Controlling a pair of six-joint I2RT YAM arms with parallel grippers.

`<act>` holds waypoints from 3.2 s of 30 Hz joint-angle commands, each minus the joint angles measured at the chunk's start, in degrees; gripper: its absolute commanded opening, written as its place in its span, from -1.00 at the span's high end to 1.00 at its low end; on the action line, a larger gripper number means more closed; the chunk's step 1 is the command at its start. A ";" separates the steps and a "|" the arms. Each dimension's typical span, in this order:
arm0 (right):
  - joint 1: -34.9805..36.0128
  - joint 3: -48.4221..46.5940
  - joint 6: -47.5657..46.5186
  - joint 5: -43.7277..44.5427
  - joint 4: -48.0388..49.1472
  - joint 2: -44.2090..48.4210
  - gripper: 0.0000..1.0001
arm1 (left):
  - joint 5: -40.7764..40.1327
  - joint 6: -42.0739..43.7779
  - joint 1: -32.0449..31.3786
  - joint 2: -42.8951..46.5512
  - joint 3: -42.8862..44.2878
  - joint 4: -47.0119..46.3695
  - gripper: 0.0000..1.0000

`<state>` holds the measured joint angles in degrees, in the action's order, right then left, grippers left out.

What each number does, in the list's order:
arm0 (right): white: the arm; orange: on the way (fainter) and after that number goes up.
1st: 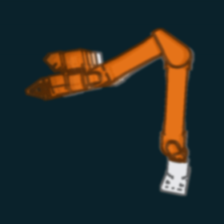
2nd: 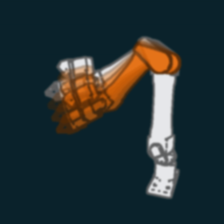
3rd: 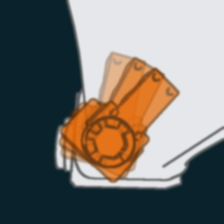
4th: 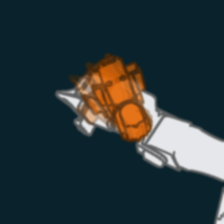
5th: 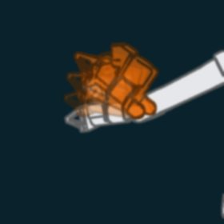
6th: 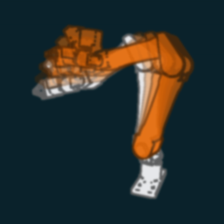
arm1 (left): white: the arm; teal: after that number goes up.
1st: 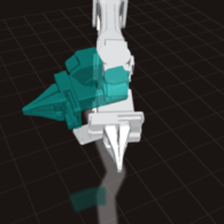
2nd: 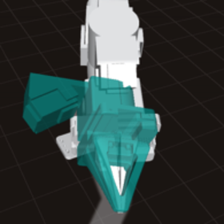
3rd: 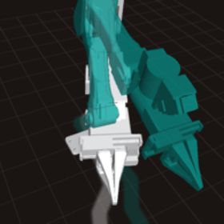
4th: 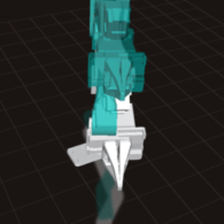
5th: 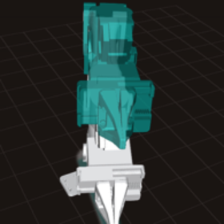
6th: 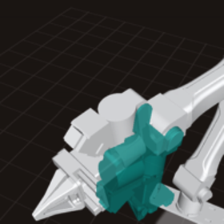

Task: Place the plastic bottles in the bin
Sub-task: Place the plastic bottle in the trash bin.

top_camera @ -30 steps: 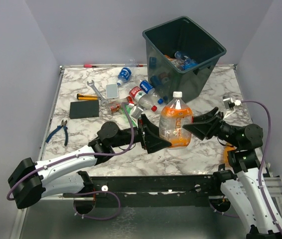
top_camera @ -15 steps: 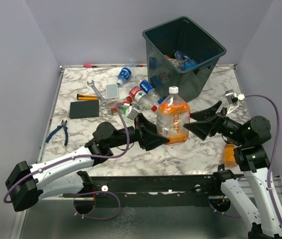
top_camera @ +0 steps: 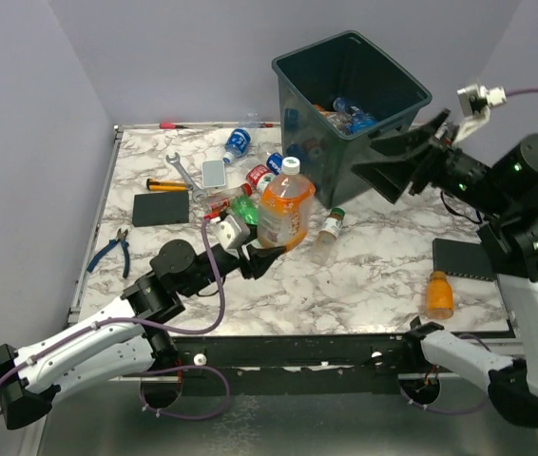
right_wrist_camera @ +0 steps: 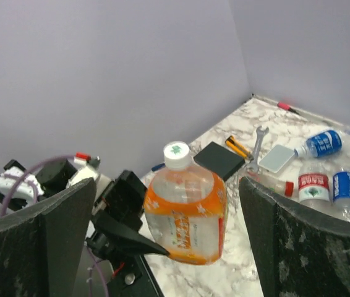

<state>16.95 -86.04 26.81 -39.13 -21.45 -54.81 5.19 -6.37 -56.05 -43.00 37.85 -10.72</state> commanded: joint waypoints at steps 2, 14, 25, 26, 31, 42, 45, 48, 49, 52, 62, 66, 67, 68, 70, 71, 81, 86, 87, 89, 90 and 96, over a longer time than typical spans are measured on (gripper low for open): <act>21.00 -18.98 -11.41 28.33 -16.06 -15.58 -0.99 | -15.64 12.77 -0.05 6.09 -6.07 3.89 0.62; 33.54 -11.69 -9.91 43.96 -6.13 -22.66 -0.84 | -21.03 8.90 -0.05 16.32 -15.88 -0.74 0.71; 35.96 -11.85 -9.36 44.60 -2.87 -29.14 -0.54 | -17.94 7.18 -0.08 12.99 -15.30 -0.80 0.71; 35.96 -11.67 -9.47 45.06 -2.89 -29.47 -0.50 | -17.94 7.16 -0.07 13.08 -15.34 -0.79 0.71; 35.96 -10.97 -9.29 45.11 -2.20 -31.29 -0.26 | -17.78 7.16 -0.11 12.91 -15.43 -0.76 0.72; 36.78 -11.42 -8.50 43.11 -4.53 -34.53 -0.05 | -17.58 7.48 -0.16 12.58 -15.57 -0.70 0.72; 36.84 -9.54 -8.02 43.97 -3.60 -33.61 0.25 | -17.58 7.46 -0.09 12.50 -15.52 -0.54 0.72; 36.84 -7.96 -7.11 43.76 -2.72 -32.61 0.64 | -17.84 7.22 -0.11 12.56 -15.32 0.39 0.60; 36.84 -7.38 -6.59 43.68 -2.38 -32.15 0.79 | -17.89 7.32 -0.13 12.53 -15.08 1.15 0.40; 36.84 -5.64 -4.69 44.01 -1.01 -29.93 0.99 | -19.41 7.30 -0.13 12.56 -14.48 2.68 -0.53; 36.84 -19.41 -6.32 45.83 -8.46 -28.31 0.99 | -31.57 8.86 -0.22 17.45 -16.29 2.02 -0.98; 36.84 -33.62 -8.17 49.95 -13.44 -32.43 0.99 | -37.60 11.57 -0.28 20.34 -18.67 -0.12 -0.98; 36.84 -35.72 -8.59 51.11 -13.92 -33.10 0.99 | -38.48 12.04 -0.31 20.56 -19.39 -1.13 -0.98; 36.84 -37.24 -8.96 52.31 -13.78 -33.43 0.99 | -38.90 12.84 -0.29 20.48 -19.87 -1.66 -0.98; 36.77 -40.17 -10.12 55.69 -13.12 -33.68 0.99 | -38.98 13.26 -0.32 19.78 -19.89 -1.91 -0.98; 36.69 -41.81 -11.25 57.55 -12.57 -33.89 0.99 | -38.80 13.23 -0.29 19.33 -19.73 -1.89 -0.98; 8.62 -45.68 -6.81 55.57 -7.40 -36.02 0.99 | -41.38 13.04 -0.33 20.32 -16.95 1.02 -0.98; 1.28 -30.78 -5.83 57.43 7.04 -32.81 1.00 | -40.98 12.94 -0.29 22.17 -16.67 1.44 -0.98; 0.83 -31.32 -6.06 58.21 7.01 -34.07 0.99 | -41.15 13.15 -0.29 22.32 -16.66 1.42 -0.98; 0.50 -32.83 -7.92 58.91 6.26 -37.24 0.99 | -41.27 13.20 -0.29 22.79 -16.58 1.49 -0.98; 0.54 -33.42 -8.92 59.70 5.46 -38.78 0.99 | -41.20 13.12 -0.31 23.00 -16.58 1.49 -0.98; 0.09 -29.26 -10.08 49.15 4.24 -43.04 0.99 | -39.78 12.66 -0.33 23.23 -16.58 1.51 -0.98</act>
<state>17.50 -117.43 18.04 18.11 -18.85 -95.53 -34.39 6.50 -56.27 -20.18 19.88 -10.04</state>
